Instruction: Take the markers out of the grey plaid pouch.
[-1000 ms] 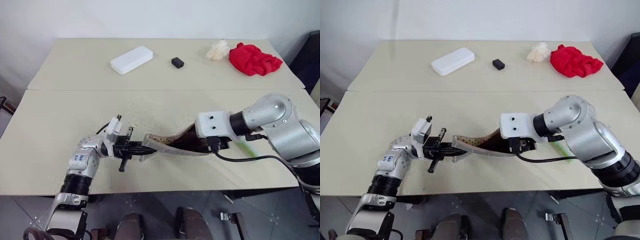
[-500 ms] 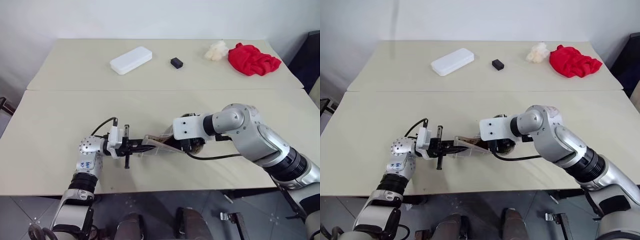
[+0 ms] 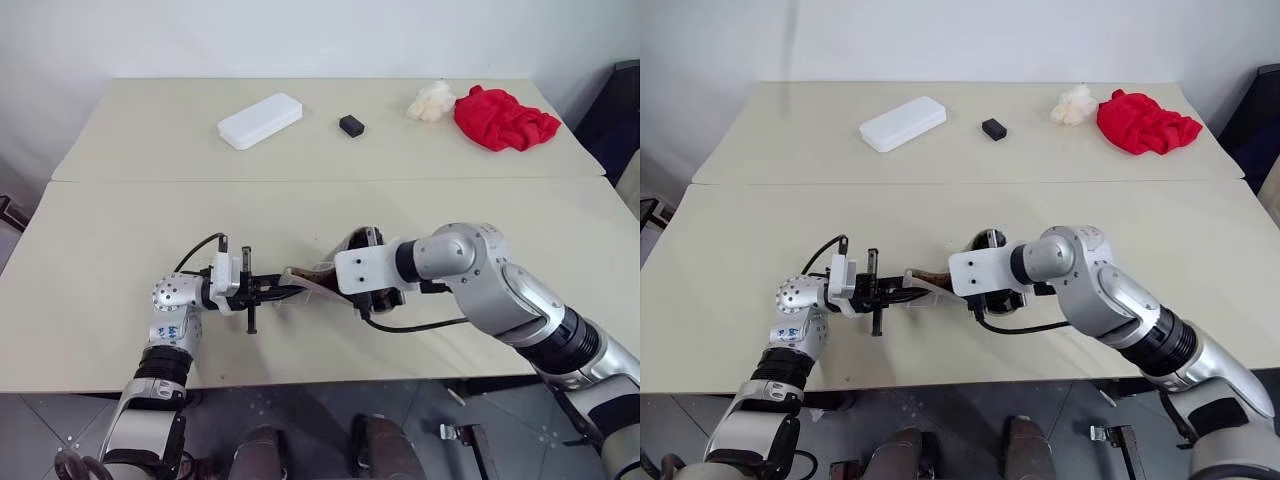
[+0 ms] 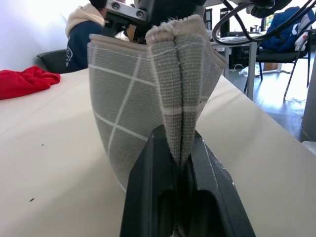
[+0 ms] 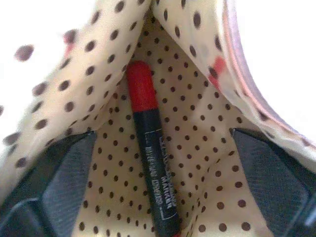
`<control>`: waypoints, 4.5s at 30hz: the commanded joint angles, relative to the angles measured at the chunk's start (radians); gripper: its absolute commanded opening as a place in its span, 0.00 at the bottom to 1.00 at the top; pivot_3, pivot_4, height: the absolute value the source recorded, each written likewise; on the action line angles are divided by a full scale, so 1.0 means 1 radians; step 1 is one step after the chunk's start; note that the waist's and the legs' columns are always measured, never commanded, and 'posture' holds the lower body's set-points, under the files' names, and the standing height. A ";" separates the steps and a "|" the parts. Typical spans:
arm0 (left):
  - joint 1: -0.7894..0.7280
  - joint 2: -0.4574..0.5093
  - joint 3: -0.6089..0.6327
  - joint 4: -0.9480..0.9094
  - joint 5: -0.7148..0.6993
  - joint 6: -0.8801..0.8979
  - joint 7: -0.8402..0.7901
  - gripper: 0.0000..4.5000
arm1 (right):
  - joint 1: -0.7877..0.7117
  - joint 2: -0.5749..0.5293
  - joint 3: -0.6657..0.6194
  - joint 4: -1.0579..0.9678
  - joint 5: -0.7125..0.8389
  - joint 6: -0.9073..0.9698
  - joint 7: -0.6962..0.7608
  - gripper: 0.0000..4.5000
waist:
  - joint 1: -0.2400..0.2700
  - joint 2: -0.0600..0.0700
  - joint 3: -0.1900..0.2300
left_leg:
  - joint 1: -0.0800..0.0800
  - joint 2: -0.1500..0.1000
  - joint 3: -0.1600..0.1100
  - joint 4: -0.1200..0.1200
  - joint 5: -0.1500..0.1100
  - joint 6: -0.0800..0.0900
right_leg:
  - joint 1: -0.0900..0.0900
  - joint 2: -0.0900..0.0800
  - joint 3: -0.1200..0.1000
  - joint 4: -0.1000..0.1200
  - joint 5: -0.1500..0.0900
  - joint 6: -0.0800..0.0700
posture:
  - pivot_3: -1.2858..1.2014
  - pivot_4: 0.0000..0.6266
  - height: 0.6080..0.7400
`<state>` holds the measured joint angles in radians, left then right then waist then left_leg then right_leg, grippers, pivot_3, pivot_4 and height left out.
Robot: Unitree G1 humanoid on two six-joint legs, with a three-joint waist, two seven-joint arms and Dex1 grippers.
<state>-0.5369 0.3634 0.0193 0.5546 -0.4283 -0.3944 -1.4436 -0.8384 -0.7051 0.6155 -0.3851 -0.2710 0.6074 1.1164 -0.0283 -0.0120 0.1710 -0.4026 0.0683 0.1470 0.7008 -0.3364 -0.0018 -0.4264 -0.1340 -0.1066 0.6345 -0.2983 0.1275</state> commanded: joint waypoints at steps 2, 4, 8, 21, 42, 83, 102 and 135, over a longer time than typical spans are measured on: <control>0.004 0.009 -0.001 -0.033 0.003 0.018 0.004 0.00 | 0.009 0.022 -0.008 -0.021 -0.005 -0.008 0.010 0.99 | 0.000 0.000 0.000 | 0.000 0.000 0.000 0.000 0.000 0.000 | 0.000 0.000 0.000 0.000 0.000 0.000 | 0.52 0.24 1.00; 0.007 0.008 0.000 -0.043 -0.001 0.029 0.004 0.00 | 0.013 0.026 -0.005 -0.018 -0.010 -0.005 0.013 0.96 | 0.000 0.000 0.000 | 0.000 0.000 0.000 0.000 0.000 0.000 | 0.000 0.000 0.000 0.000 0.000 0.000 | 0.52 0.24 1.00; 0.010 0.010 0.001 -0.055 -0.002 0.044 0.003 0.00 | 0.009 0.034 0.010 -0.003 -0.023 -0.008 0.025 0.72 | 0.000 0.000 0.000 | 0.000 0.000 0.000 0.000 0.000 0.000 | 0.000 0.000 0.000 0.000 0.000 0.000 | 0.52 0.24 1.00; 0.020 0.010 -0.002 -0.075 -0.007 0.073 -0.009 0.00 | -0.022 0.062 0.048 0.082 -0.090 -0.026 0.057 0.49 | 0.000 0.000 0.000 | 0.000 0.000 0.000 0.000 0.000 0.000 | 0.000 0.000 0.000 0.000 0.000 0.000 | 0.52 0.24 1.00; 0.016 0.009 0.003 -0.067 -0.005 0.089 -0.009 0.00 | -0.043 0.099 0.045 0.050 -0.161 -0.117 0.071 0.91 | -0.001 0.000 0.000 | 0.000 0.000 0.000 -0.001 0.000 0.000 | 0.000 0.000 0.000 -0.001 0.000 0.000 | 0.52 0.24 1.00; 0.024 0.018 0.004 -0.099 -0.014 0.115 0.002 0.00 | -0.034 0.151 0.052 0.281 -0.284 -0.138 0.143 0.91 | -0.002 0.000 0.000 | 0.000 0.000 0.000 0.000 0.000 0.000 | 0.000 0.000 0.000 0.000 0.000 0.000 | 0.52 0.24 1.00; 0.040 0.032 0.022 -0.143 -0.028 0.162 0.029 0.00 | -0.003 0.117 -0.109 0.204 -0.129 -0.184 0.155 0.13 | 0.000 0.000 0.000 | 0.000 0.000 0.000 0.000 0.000 0.000 | 0.001 0.000 0.000 0.000 0.000 0.000 | 0.52 0.24 1.00; 0.165 0.130 -0.002 -0.263 -0.029 0.143 0.012 0.00 | 0.187 0.043 -0.380 0.064 0.360 0.002 -0.032 0.13 | 0.003 0.000 0.000 | 0.000 0.000 0.000 -0.001 0.000 0.000 | 0.001 0.000 -0.001 -0.003 0.000 0.000 | 0.52 0.24 1.00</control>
<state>-0.4071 0.4497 0.0144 0.2813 -0.4801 -0.2313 -1.3806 -0.6311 -0.6248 0.3091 -0.3410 0.1026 0.5974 1.1367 -0.0253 -0.0122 0.1710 -0.4025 0.0684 0.1466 0.6992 -0.3362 -0.0018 -0.4255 -0.1338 -0.1071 0.6318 -0.2983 0.1276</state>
